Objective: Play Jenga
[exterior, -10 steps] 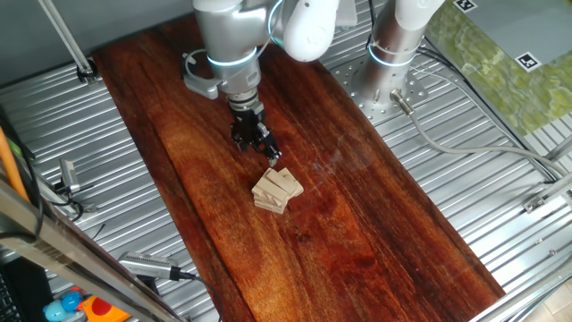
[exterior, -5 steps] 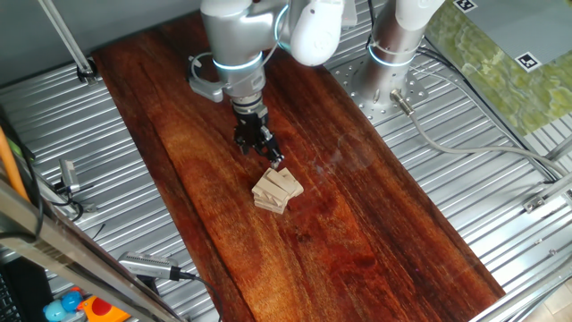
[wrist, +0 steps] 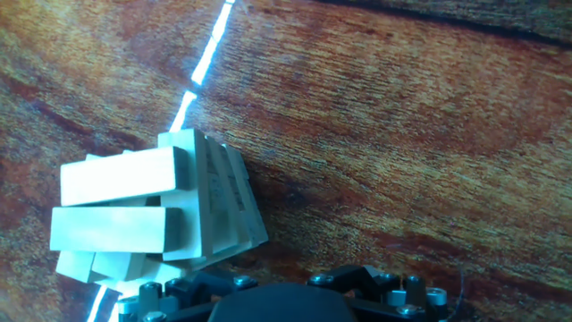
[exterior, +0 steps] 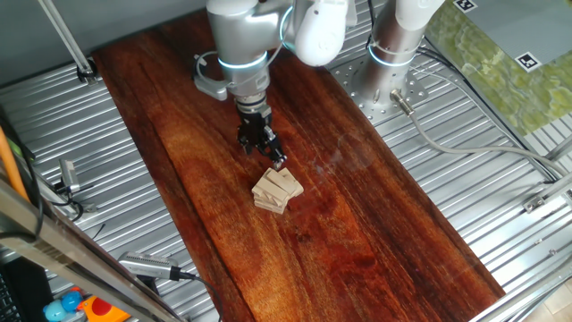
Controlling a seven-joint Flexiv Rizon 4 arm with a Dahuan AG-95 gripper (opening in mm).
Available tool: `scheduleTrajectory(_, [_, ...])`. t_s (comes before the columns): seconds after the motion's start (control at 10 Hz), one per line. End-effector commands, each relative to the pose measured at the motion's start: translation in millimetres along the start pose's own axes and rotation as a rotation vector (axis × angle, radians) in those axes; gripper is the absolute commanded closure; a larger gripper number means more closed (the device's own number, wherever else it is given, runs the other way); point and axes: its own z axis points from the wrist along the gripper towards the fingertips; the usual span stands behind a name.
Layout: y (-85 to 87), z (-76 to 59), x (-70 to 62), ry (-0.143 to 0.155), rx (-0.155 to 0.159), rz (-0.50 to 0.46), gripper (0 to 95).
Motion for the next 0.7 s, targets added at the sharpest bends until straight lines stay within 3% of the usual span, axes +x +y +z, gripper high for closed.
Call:
scheduleTrajectory(0.1, [3.3,2.3,0.8,-0.002,0.001,0.009,0.0])
scheduleTrajectory(0.7, [29.9,12.1,3.9,-0.019,0.012,0.050,0.0])
